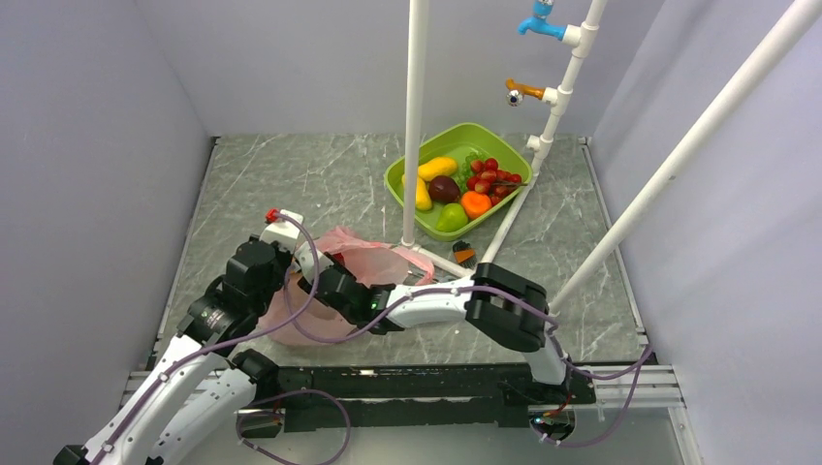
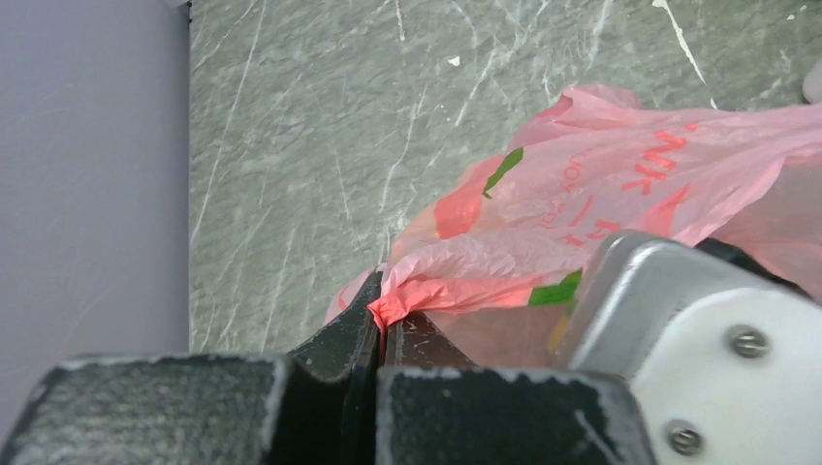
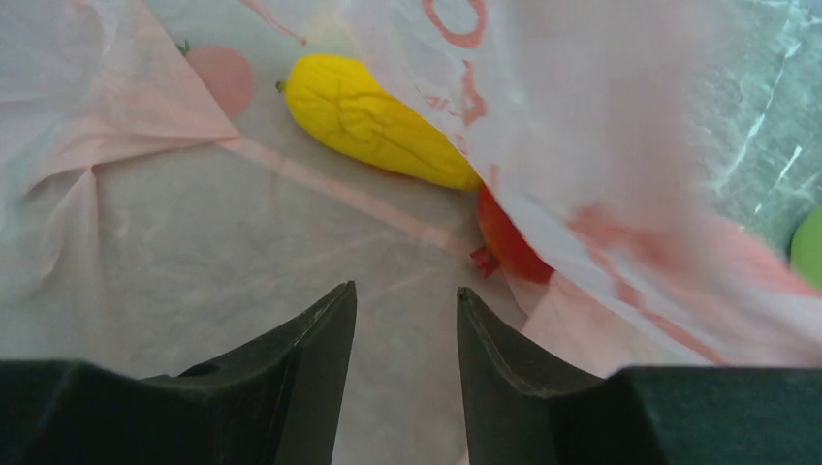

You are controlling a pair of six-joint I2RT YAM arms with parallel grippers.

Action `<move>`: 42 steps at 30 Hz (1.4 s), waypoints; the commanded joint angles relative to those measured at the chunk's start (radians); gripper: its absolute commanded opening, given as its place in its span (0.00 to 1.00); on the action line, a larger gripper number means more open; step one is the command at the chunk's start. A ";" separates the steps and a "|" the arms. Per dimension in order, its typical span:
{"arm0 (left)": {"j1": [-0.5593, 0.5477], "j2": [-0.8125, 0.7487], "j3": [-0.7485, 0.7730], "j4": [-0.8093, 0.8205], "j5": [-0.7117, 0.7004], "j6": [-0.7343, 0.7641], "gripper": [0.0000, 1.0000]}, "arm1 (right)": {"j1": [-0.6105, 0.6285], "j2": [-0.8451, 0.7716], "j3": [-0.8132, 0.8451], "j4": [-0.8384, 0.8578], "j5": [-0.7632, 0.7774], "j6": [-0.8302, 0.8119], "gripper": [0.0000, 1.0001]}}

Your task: Take the fake fruits out of the plastic bag

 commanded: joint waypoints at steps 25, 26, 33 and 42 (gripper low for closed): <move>-0.018 0.050 0.014 0.034 0.086 0.003 0.00 | -0.137 0.146 0.110 0.172 0.024 -0.179 0.88; -0.018 0.053 0.014 0.035 0.087 0.003 0.00 | -0.140 0.151 0.117 0.174 0.015 -0.183 0.91; -0.019 0.065 0.014 0.033 0.086 0.002 0.00 | -0.186 0.276 0.233 0.140 -0.019 -0.154 0.99; -0.019 0.067 0.013 0.033 0.080 0.001 0.00 | -0.231 0.414 0.411 0.045 -0.008 -0.109 0.81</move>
